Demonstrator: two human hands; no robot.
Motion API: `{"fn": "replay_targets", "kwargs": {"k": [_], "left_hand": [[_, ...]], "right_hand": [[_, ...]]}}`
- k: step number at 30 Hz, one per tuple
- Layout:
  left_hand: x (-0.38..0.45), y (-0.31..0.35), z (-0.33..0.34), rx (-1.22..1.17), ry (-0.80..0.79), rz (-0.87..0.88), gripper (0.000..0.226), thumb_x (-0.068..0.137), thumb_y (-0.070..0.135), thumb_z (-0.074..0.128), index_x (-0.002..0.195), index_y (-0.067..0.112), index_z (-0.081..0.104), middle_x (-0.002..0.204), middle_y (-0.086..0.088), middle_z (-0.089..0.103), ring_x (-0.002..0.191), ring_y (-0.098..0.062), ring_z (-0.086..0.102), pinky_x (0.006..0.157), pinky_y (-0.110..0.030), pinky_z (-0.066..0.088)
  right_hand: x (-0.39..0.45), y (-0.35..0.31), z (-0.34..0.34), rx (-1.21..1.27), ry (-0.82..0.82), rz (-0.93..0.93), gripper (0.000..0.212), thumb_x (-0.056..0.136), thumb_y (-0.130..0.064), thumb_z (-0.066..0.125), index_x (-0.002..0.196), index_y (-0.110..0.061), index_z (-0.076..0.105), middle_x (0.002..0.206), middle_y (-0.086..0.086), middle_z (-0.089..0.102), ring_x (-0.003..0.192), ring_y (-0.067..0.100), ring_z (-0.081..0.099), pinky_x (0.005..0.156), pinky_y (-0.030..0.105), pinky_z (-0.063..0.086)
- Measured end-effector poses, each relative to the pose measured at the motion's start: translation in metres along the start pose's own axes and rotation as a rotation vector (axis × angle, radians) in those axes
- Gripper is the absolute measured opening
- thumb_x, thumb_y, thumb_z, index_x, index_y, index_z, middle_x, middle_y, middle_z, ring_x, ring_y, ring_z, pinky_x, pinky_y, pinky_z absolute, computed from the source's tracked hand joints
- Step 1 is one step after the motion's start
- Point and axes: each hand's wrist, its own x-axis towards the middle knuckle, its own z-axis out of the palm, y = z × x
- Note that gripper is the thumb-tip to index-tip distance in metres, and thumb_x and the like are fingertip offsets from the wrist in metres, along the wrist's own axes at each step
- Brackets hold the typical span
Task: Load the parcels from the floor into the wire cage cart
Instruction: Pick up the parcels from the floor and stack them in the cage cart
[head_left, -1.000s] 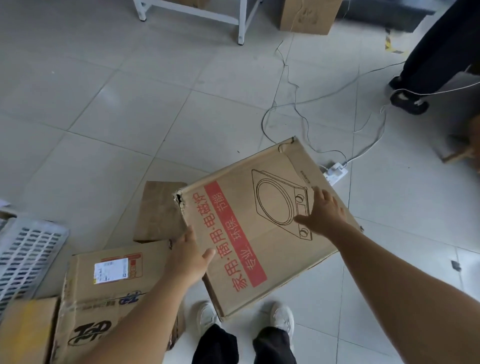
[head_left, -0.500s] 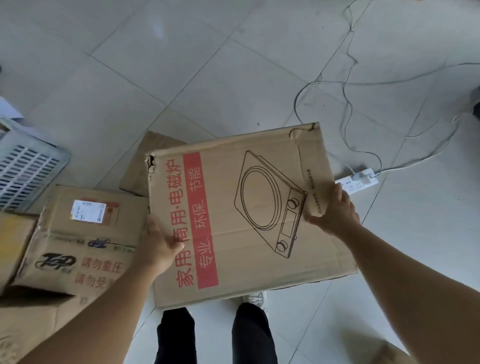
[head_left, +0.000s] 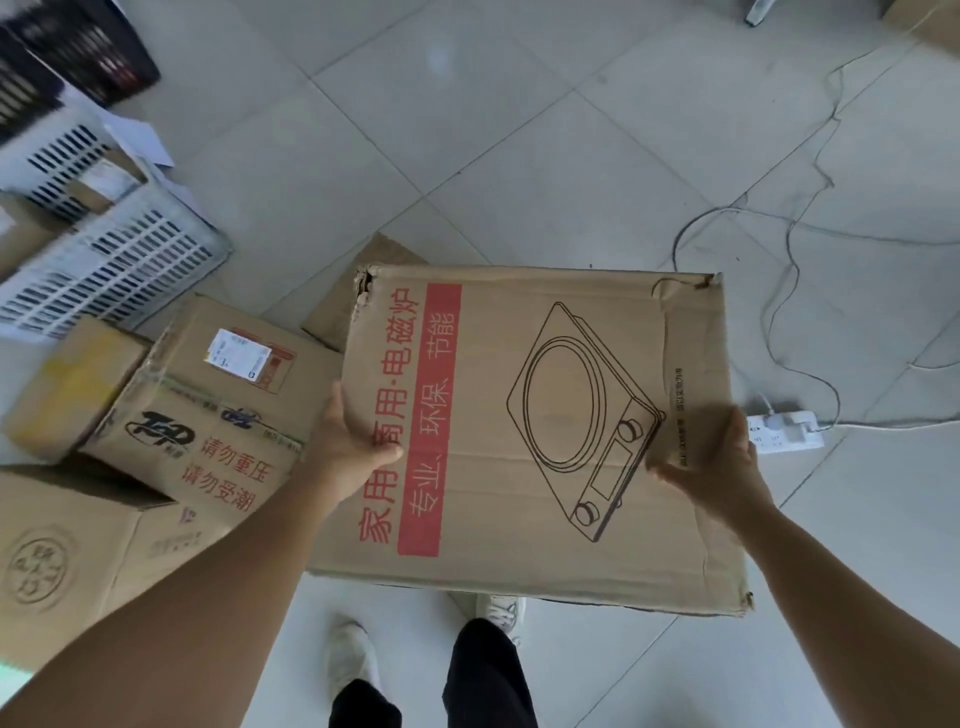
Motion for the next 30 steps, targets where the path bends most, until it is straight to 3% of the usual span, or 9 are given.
{"fn": "replay_targets", "kwargs": {"k": [3, 7, 11, 15, 17, 21, 24, 28, 30], "left_hand": [[-0.015, -0.006, -0.015, -0.083, 0.024, 0.014, 0.071, 0.067, 0.008, 0.083, 0.115, 0.034, 0.038, 0.109, 0.002, 0.064, 0.097, -0.019, 0.065, 0.080, -0.044, 0.056], [-0.046, -0.012, -0.056, -0.167, 0.101, 0.031, 0.088, 0.057, 0.017, 0.087, 0.126, 0.033, 0.036, 0.113, 0.004, 0.065, 0.101, -0.020, 0.066, 0.083, -0.048, 0.055], [-0.089, -0.011, -0.097, -0.218, 0.223, 0.057, 0.083, 0.067, 0.006, 0.082, 0.132, 0.027, 0.035, 0.108, 0.010, 0.059, 0.101, -0.017, 0.059, 0.075, -0.034, 0.051], [-0.146, -0.024, -0.153, -0.264, 0.335, 0.083, 0.098, 0.069, 0.010, 0.083, 0.143, 0.031, 0.023, 0.124, 0.005, 0.056, 0.113, -0.023, 0.057, 0.093, -0.053, 0.049], [-0.176, -0.041, -0.184, -0.315, 0.394, 0.100, 0.099, 0.067, 0.012, 0.084, 0.143, 0.032, 0.024, 0.126, 0.002, 0.057, 0.114, -0.026, 0.059, 0.092, -0.052, 0.050], [-0.235, -0.079, -0.239, -0.407, 0.514, 0.166, 0.087, 0.064, 0.006, 0.086, 0.132, 0.028, 0.036, 0.115, 0.000, 0.062, 0.101, -0.025, 0.064, 0.081, -0.047, 0.056], [-0.279, -0.107, -0.276, -0.418, 0.618, 0.183, 0.076, 0.067, 0.003, 0.083, 0.123, 0.026, 0.036, 0.114, -0.006, 0.062, 0.097, -0.026, 0.065, 0.071, -0.040, 0.056], [-0.339, -0.147, -0.323, -0.401, 0.749, 0.159, 0.086, 0.063, 0.013, 0.086, 0.129, 0.029, 0.034, 0.110, 0.000, 0.063, 0.095, -0.025, 0.066, 0.080, -0.050, 0.056], [-0.369, -0.171, -0.347, -0.455, 0.819, 0.163, 0.092, 0.060, 0.015, 0.087, 0.132, 0.033, 0.033, 0.110, 0.003, 0.063, 0.095, -0.022, 0.066, 0.078, -0.049, 0.056]], "right_hand": [[-0.014, -0.019, -0.009, 0.000, 0.007, -0.062, 0.110, 0.061, -0.026, 0.091, 0.143, -0.022, 0.018, 0.131, 0.013, 0.040, 0.115, 0.033, 0.043, 0.094, 0.056, 0.047], [-0.038, -0.060, -0.022, 0.011, 0.006, -0.154, 0.108, 0.062, -0.021, 0.089, 0.142, -0.026, 0.017, 0.127, 0.013, 0.041, 0.105, 0.029, 0.046, 0.087, 0.053, 0.052], [-0.073, -0.105, -0.028, 0.022, 0.004, -0.252, 0.105, 0.062, -0.022, 0.088, 0.141, -0.027, 0.018, 0.125, 0.010, 0.041, 0.102, 0.027, 0.047, 0.082, 0.050, 0.054], [-0.125, -0.149, -0.027, -0.004, 0.019, -0.370, 0.111, 0.050, -0.046, 0.080, 0.139, -0.035, 0.015, 0.119, 0.006, 0.044, 0.106, 0.031, 0.051, 0.087, 0.056, 0.051], [-0.157, -0.174, -0.024, 0.013, 0.002, -0.426, 0.110, 0.054, -0.040, 0.082, 0.140, -0.035, 0.014, 0.120, 0.006, 0.043, 0.106, 0.031, 0.051, 0.087, 0.056, 0.052], [-0.225, -0.218, -0.015, 0.034, -0.051, -0.553, 0.111, 0.071, -0.021, 0.083, 0.149, -0.030, 0.005, 0.120, 0.003, 0.035, 0.103, 0.025, 0.045, 0.076, 0.041, 0.050], [-0.276, -0.246, -0.007, 0.023, -0.071, -0.635, 0.114, 0.071, -0.022, 0.083, 0.151, -0.029, 0.001, 0.130, 0.008, 0.037, 0.112, 0.029, 0.048, 0.085, 0.045, 0.048], [-0.345, -0.283, 0.007, 0.013, -0.118, -0.751, 0.120, 0.074, -0.026, 0.082, 0.154, -0.028, -0.007, 0.143, 0.010, 0.032, 0.129, 0.033, 0.042, 0.100, 0.047, 0.040], [-0.380, -0.303, 0.016, 0.025, -0.150, -0.837, 0.121, 0.074, -0.026, 0.082, 0.154, -0.028, -0.009, 0.147, 0.010, 0.030, 0.132, 0.032, 0.040, 0.102, 0.047, 0.038]]}}
